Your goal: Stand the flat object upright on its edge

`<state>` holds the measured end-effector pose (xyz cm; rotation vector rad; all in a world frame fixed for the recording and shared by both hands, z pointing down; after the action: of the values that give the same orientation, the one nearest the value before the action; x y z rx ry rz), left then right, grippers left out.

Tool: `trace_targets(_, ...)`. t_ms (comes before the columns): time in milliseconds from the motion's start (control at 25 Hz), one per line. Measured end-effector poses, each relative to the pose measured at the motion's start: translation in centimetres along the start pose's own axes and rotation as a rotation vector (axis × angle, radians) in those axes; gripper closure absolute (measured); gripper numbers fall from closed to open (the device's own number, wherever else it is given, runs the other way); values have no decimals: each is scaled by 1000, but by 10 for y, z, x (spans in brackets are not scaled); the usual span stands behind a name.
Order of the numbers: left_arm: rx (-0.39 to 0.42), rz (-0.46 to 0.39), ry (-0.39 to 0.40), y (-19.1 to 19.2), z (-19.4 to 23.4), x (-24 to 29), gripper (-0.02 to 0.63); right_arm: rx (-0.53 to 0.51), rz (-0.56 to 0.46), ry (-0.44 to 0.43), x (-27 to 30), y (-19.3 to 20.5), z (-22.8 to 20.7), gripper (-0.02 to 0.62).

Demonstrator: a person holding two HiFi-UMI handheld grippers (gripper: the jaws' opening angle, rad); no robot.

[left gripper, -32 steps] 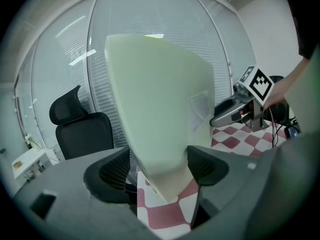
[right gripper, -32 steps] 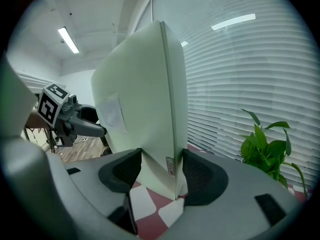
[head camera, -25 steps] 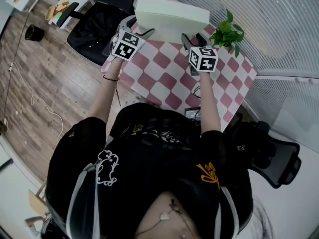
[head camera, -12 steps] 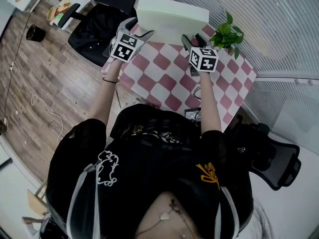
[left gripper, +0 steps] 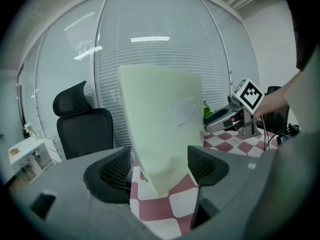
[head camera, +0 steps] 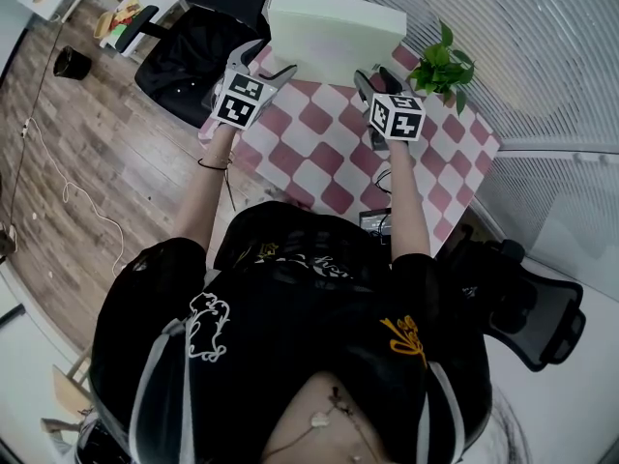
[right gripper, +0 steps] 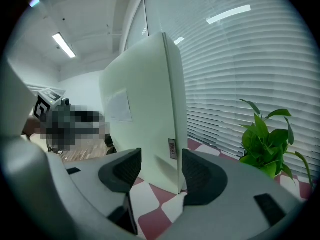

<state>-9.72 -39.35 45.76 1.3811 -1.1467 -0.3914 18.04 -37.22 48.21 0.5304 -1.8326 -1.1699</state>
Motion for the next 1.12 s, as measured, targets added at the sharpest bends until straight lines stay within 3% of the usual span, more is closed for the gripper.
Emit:
trace_targets(680, -68, -64, 94, -5, -49, -51, 256, -42, -52, -140, -34, 1, 57, 353)
trace_targets(1120, -157, -111, 25, 0, -118, -120, 465, -3, -136, -177, -130, 33, 93, 438)
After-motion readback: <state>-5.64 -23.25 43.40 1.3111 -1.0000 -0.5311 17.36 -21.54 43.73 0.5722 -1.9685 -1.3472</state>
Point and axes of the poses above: the fingertips, and each gripper's own axes: x forward along the fingers, z to its left, y out of its underside, the point moved 9 cm from there along -x, backward along the fingers, and after that the axes turned 11 degrees about -y, right-handed, at the moved point
